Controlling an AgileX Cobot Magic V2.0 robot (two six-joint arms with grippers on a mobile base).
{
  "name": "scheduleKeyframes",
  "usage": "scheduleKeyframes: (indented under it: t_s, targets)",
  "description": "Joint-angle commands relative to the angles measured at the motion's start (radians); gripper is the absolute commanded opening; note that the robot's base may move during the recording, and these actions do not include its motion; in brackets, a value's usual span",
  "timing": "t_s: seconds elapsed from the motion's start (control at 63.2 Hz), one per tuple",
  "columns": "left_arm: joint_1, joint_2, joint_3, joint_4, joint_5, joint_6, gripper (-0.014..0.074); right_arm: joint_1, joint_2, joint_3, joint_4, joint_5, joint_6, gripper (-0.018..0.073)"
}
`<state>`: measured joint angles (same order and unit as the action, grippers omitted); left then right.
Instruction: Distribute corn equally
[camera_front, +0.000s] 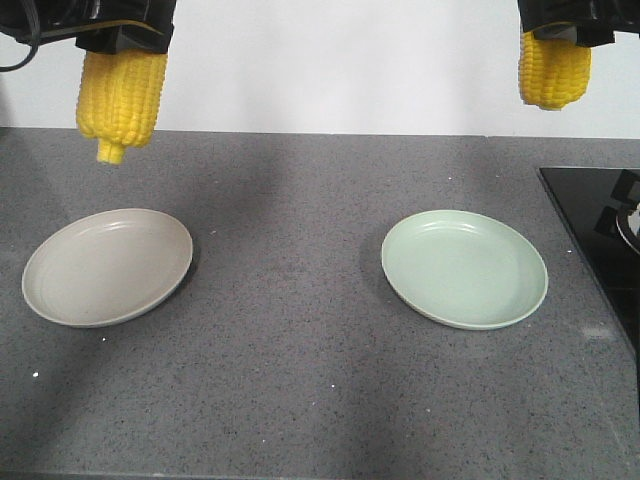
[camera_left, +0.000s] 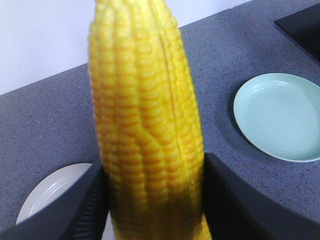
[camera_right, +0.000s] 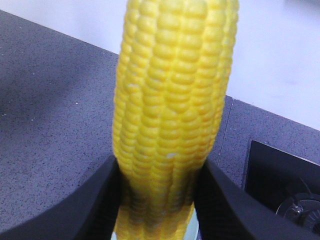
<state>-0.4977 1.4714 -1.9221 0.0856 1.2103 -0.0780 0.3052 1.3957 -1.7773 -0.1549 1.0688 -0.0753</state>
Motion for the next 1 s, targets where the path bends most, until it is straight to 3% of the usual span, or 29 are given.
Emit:
scheduleKeyframes:
  t_s: [0.0,0.982]
  targets:
    - [-0.004,-0.031,-0.028,0.001,-0.062,-0.009,-0.0008,-0.006,-0.031,-0.027,-0.014,-0.072,0.0,-0.0006]
    - [-0.004,-0.031,-0.028,0.001,-0.062,-0.009,-0.0008,-0.006,-0.031,-0.027,-0.014,-0.072,0.0,-0.0006]
